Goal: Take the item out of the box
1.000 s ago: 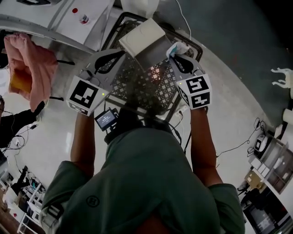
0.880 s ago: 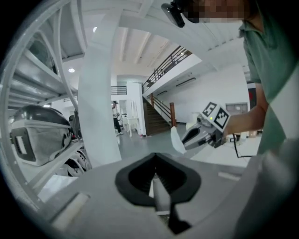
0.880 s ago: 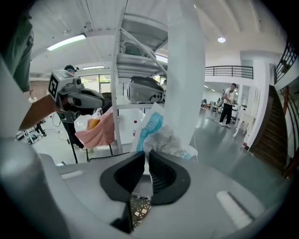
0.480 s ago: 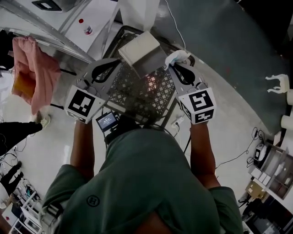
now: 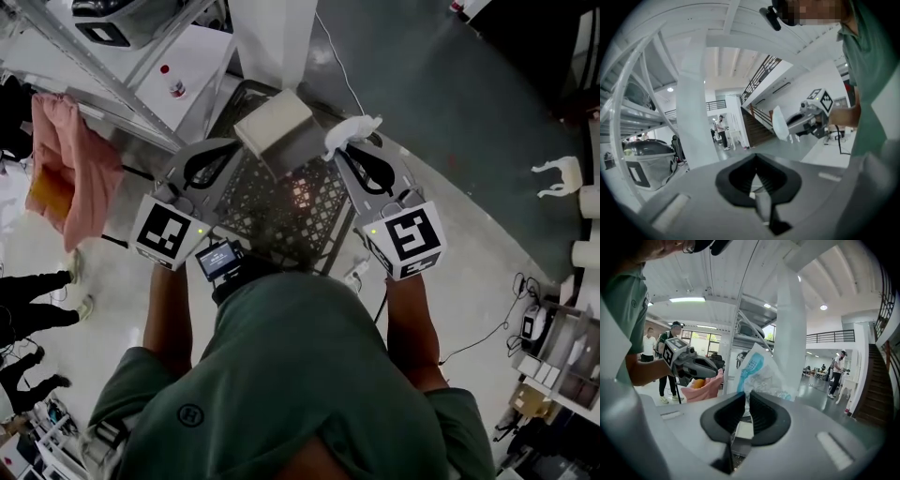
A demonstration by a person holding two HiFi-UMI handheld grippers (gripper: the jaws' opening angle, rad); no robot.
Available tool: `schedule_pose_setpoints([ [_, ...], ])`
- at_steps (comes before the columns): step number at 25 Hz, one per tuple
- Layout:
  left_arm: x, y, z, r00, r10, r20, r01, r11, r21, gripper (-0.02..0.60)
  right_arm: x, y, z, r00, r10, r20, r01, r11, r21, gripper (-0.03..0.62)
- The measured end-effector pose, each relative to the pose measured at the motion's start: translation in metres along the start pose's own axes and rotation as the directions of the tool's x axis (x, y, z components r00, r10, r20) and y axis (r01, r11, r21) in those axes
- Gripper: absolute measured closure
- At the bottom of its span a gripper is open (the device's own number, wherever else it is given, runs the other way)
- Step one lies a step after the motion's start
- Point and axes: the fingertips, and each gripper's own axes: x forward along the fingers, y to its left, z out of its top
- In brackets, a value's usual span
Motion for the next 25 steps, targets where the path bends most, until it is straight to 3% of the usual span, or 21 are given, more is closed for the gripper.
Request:
schedule_pose_setpoints([
  [10,-0.006,-0.019,0.031,0.999,0.008,0.033,-0.01,0.999,0.045,0.58,-0.039,0.008,0.049,0.992,0.0,0.127,0.008,0.998,-0.065,0.559],
  [25,-0.012,-0.023,0.04,0.999,0.024,0.03,-0.025,0.998,0.053,0.58,-0.06,0.017,0.082,0.978,0.029,0.206,-0.011,0.996,-0.089,0.559],
])
